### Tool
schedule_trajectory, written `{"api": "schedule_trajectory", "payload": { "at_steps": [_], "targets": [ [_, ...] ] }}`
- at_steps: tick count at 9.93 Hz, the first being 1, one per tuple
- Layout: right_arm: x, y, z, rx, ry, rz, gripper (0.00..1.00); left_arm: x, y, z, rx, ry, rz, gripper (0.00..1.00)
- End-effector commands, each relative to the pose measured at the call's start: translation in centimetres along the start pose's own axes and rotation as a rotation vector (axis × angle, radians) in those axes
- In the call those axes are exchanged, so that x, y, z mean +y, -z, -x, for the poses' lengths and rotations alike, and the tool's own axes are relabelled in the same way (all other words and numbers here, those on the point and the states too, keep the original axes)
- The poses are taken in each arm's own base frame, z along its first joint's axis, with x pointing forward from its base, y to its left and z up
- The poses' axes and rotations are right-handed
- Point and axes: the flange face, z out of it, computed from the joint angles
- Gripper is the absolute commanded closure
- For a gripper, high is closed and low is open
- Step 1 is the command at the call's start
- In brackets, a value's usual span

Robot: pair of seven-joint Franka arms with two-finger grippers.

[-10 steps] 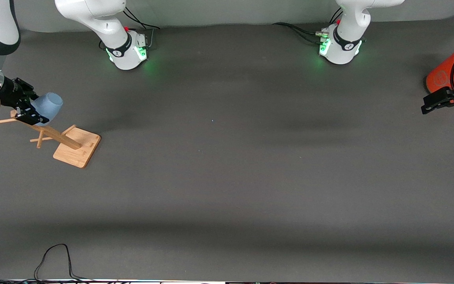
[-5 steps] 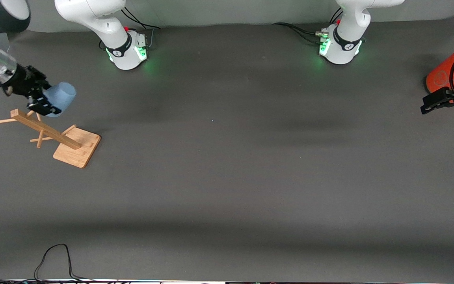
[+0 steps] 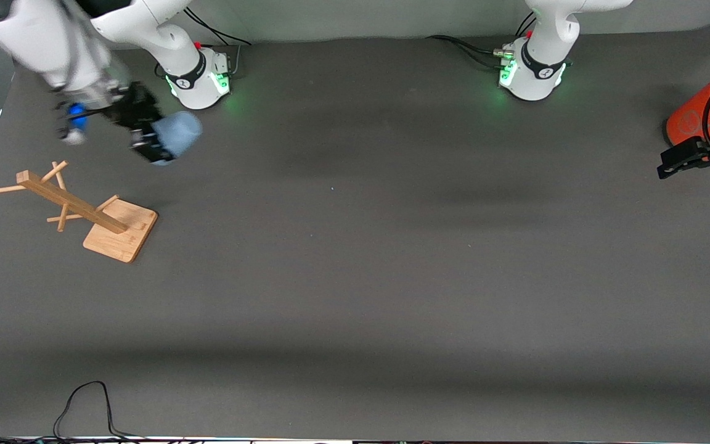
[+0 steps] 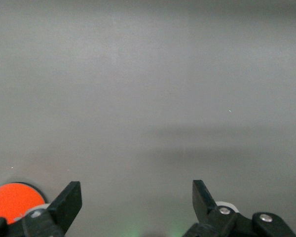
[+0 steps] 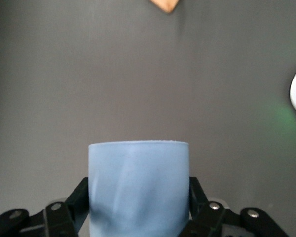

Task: Rotate and upright cup with both arms
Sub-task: 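Carry the blue cup to mid-table and lower it with the right gripper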

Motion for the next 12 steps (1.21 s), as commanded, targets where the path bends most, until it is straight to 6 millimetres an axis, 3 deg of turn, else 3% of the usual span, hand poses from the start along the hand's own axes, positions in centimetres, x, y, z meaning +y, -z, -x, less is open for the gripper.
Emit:
{"api": "schedule_trajectory", "payload": {
  "at_steps": [1,3,4,5,8,12],
  "targets": [
    [-2.0,-2.4,7.3,0.037,-0.101,-0.009,0.3,0.2,-0.7,-0.2,0.01,-0.008,-0.004,0.0],
    [-4.7,-5.7,15.6,0.106,-0.212,-0.02,0.3,0.0,-0.9,-0.2,0.004,0.0,0.012,0.0],
    [-6.1,-7.2,18.8,0.134,-0.27,-0.034,0.31,-0.1,-1.0,-0.3,0.001,0.003,0.013,0.0],
    [-7.7,-9.0,21.1,0.137,-0.337,-0.042,0.31,0.0,-1.6,-0.5,-0.013,0.0,0.013,0.0],
    [-9.8,-15.4,28.2,0.139,-0.401,-0.055,0.31,-0.4,-1.7,-0.7,-0.016,-0.003,0.013,0.0],
    [-10.9,-23.4,34.4,0.185,-0.468,-0.067,0.32,-0.4,-2.1,-1.1,-0.012,0.008,0.003,0.0]
  ]
}}
